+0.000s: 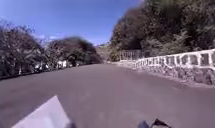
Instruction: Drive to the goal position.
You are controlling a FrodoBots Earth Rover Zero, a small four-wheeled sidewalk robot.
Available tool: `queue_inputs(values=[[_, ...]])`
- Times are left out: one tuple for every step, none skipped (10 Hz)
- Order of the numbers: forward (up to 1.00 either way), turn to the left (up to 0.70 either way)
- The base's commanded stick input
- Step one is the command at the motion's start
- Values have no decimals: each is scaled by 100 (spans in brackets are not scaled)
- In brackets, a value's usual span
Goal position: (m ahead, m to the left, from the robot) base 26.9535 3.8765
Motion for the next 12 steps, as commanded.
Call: queue_inputs(values=[[70, 0], [70, 0], [70, 0], [70, 0], [70, 0], [70, 0], [70, 0], [70, 0], [70, 0], [70, 0], [70, 0], [70, 0]])
